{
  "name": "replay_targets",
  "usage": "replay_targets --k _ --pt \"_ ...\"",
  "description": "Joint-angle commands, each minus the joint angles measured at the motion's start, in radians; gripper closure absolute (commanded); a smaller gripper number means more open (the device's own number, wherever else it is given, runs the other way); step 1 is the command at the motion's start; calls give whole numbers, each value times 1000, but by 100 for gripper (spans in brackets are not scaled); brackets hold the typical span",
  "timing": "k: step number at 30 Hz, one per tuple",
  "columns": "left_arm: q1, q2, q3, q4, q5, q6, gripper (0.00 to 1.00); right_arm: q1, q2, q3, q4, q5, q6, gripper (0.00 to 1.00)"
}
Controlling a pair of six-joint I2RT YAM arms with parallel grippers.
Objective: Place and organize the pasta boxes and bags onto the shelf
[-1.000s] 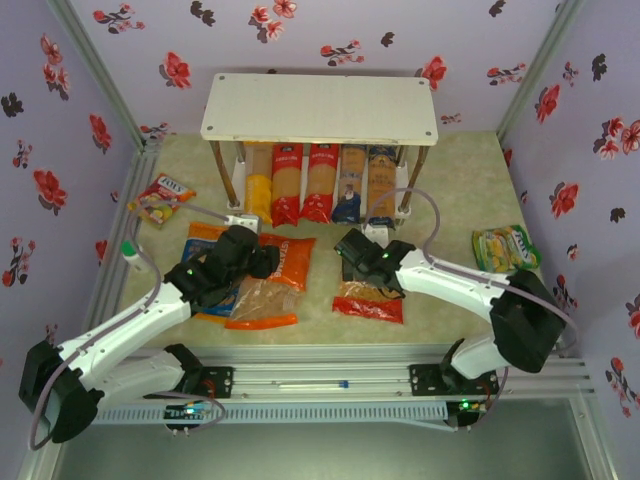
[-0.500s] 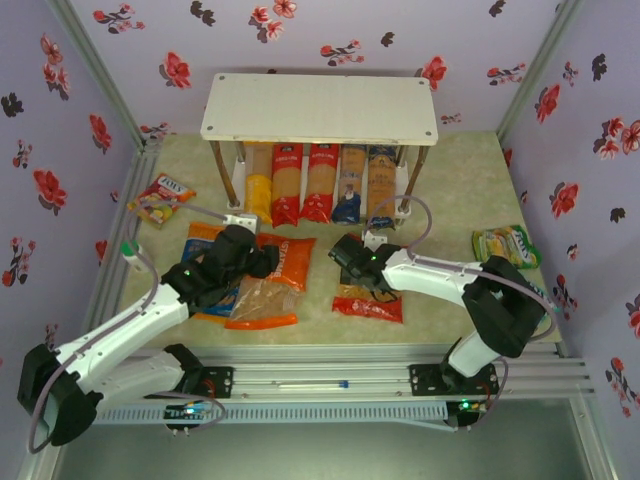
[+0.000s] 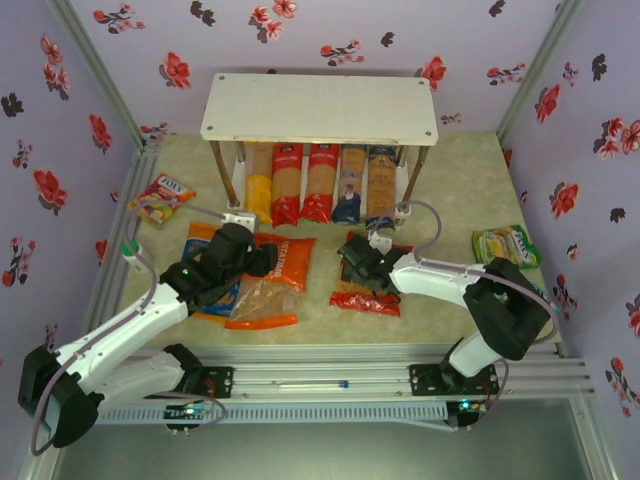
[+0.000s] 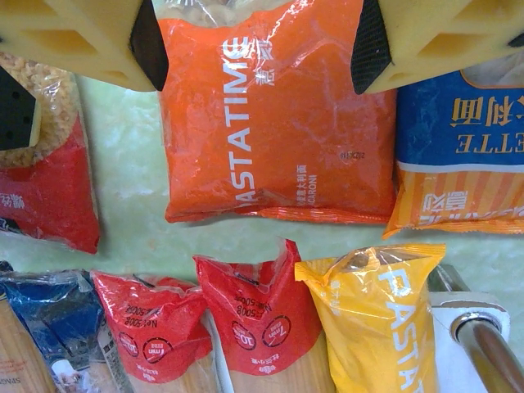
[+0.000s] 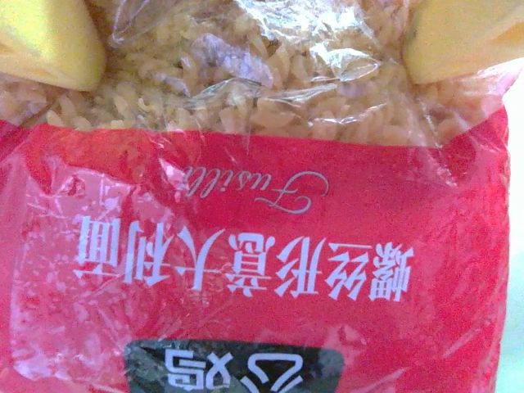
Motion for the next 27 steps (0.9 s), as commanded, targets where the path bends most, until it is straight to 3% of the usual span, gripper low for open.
replay_targets --k 1,13,19,27 --pt "9 -10 -14 20 11 17 36 -17 87 -105 -18 -196 19 13" --pt "17 -6 -22 31 22 13 37 -17 41 -186 -31 -253 10 54" --pt "19 -7 -23 34 25 8 37 -18 -25 -175 -81 -228 1 98" --pt "19 -10 -25 37 26 7 38 -17 -147 -155 -150 -176 -34 100"
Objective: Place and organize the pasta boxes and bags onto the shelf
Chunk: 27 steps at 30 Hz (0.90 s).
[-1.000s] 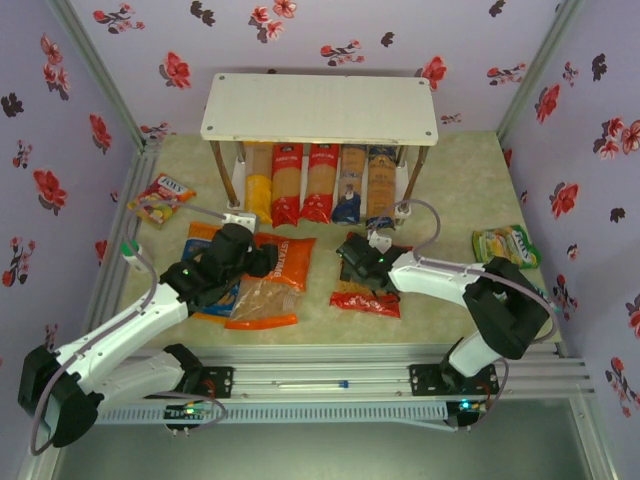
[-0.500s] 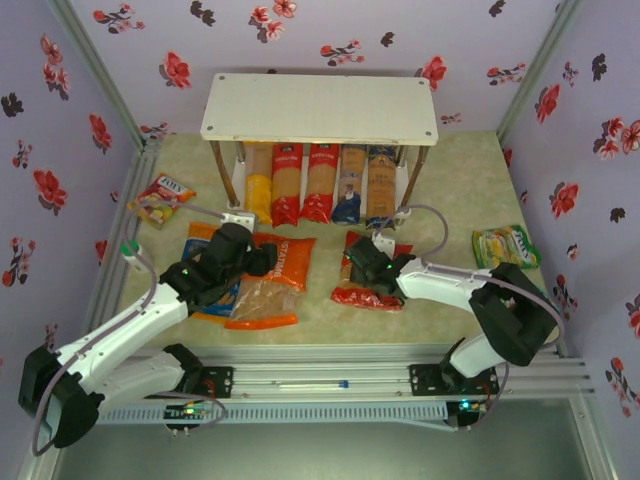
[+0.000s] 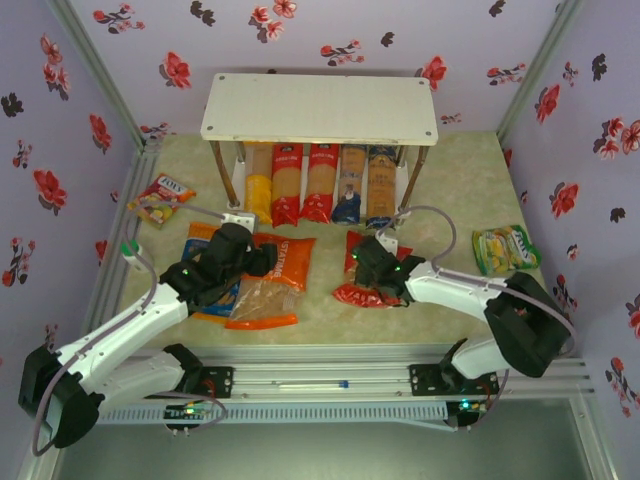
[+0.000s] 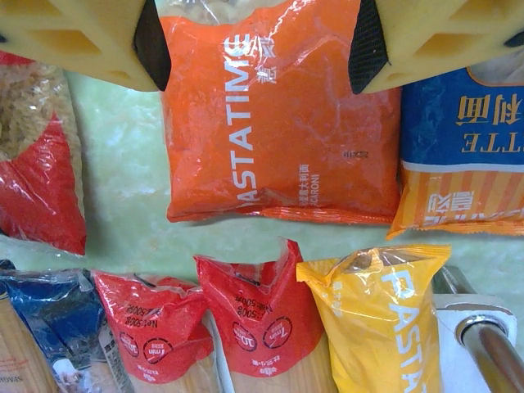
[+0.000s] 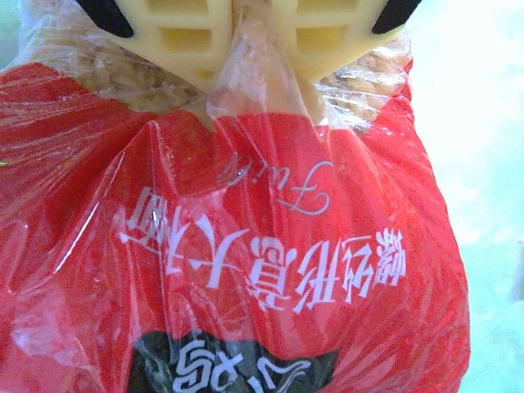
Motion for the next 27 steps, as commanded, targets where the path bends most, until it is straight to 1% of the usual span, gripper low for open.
replay_targets --k 1,4,7,17,22,27 --pt "8 -11 -12 19 7 7 38 6 -19 -53 -251 -83 -22 100" --pt "8 -10 -12 24 8 7 38 9 -108 -60 -248 -58 -59 100" --pt "8 -11 -14 26 9 7 38 9 -194 -42 -281 -22 -97 100" --pt "11 -6 -11 30 7 7 38 23 -401 102 -463 48 -208 100" --pt "12 5 0 31 8 12 38 47 -489 180 -543 115 -243 100" --pt "13 23 22 32 13 21 38 82 -585 261 -515 154 -329 100"
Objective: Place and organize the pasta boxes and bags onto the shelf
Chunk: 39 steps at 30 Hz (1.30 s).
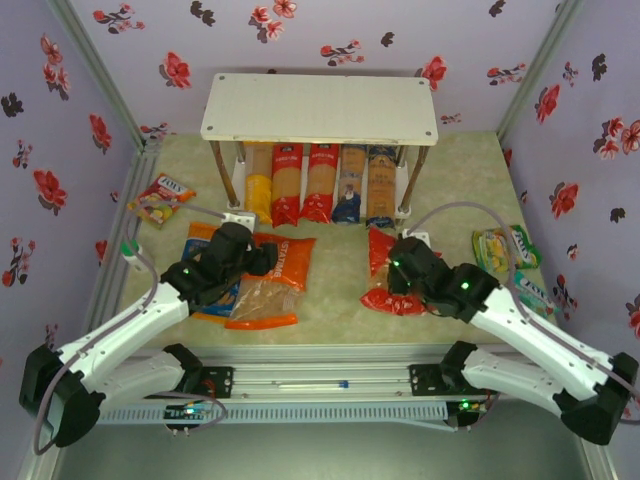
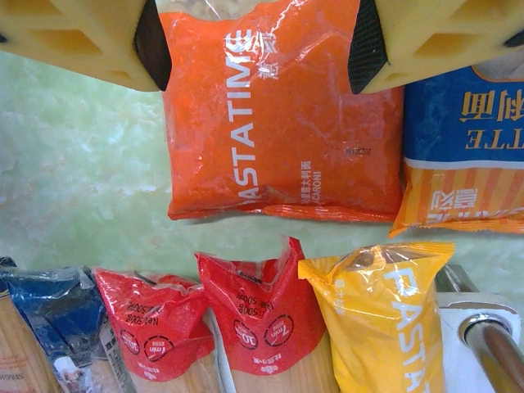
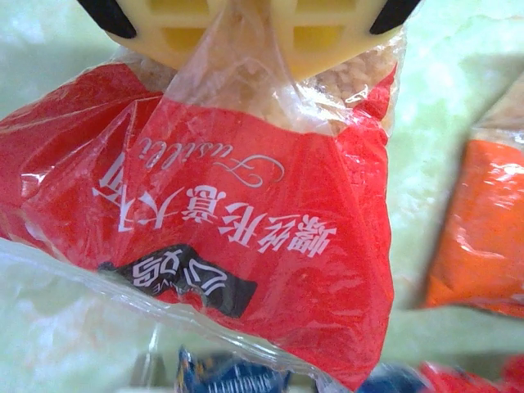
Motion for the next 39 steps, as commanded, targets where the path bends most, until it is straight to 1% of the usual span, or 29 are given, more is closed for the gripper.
replay_targets --k 1,5,9,13,16,21,24,26,30,33,39 --pt "9 15 26 24 8 23 38 22 -76 93 65 93 -104 100" --pt "9 27 41 28 11 28 38 23 -97 186 132 103 -227 100" --pt "10 44 62 25 15 35 38 23 -67 309 218 133 -344 100" --pt "11 45 75 26 17 39 38 23 -10 445 293 146 -446 100" --pt "12 46 83 22 18 43 38 23 33 516 376 155 -530 100" --pt "12 40 93 10 18 48 38 19 133 624 517 242 -715 100" --pt "12 33 93 6 17 49 38 -12 214 693 570 272 -793 100" --pt "12 32 93 5 17 48 38 -59 266 743 581 252 -804 100" --pt "13 33 91 1 15 45 38 -168 368 830 603 197 -773 100" --pt "15 25 88 -6 14 42 38 -212 437 877 629 190 -775 100" --pt "18 3 87 -36 9 36 39 -293 582 1011 616 116 -767 100"
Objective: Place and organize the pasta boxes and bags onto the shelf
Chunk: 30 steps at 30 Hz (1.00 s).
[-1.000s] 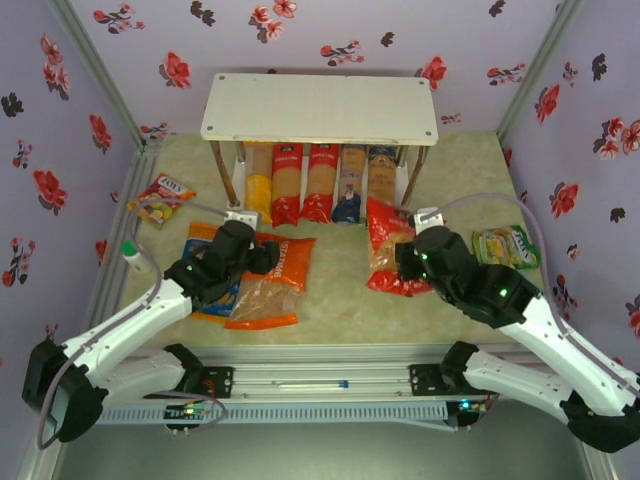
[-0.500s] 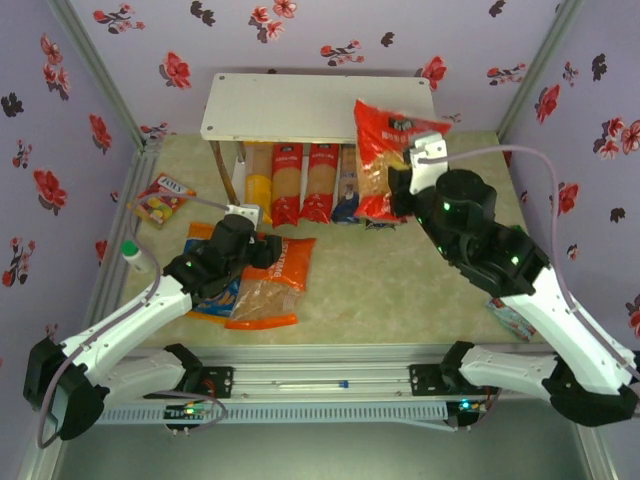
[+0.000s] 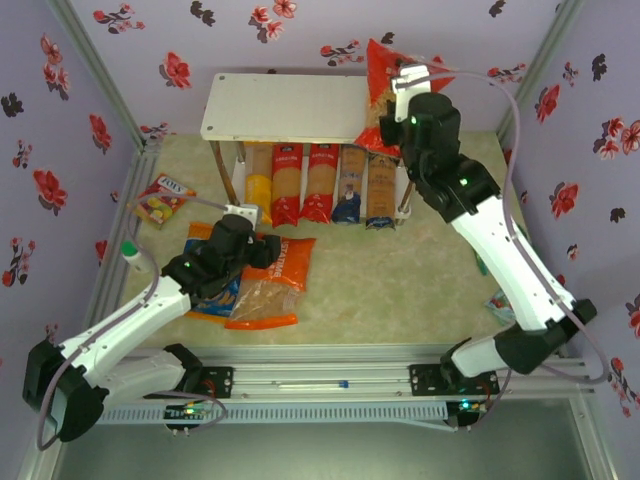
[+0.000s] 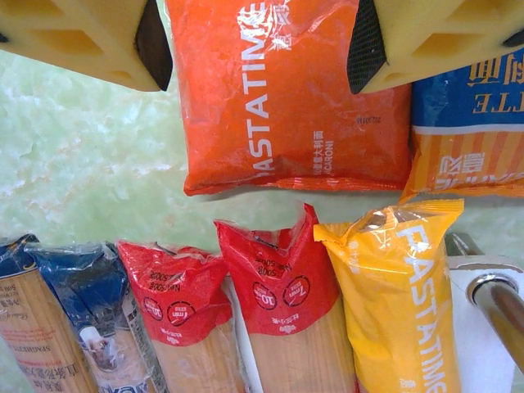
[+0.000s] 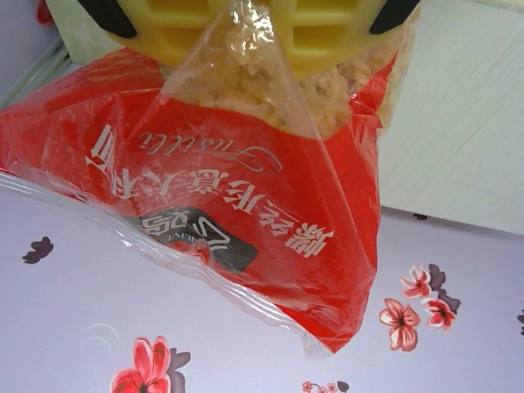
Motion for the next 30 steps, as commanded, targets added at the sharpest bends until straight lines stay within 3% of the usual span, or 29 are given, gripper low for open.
replay_targets --k 1,15,30 --pt "10 -33 23 -42 -5 8 39 -35 36 136 154 -55 -11 100" --pt "11 -138 -59 -82 -46 -43 39 -87 262 389 60 -107 0 100" --pt "11 -166 -74 -106 -61 -46 39 -125 303 404 48 -102 26 100"
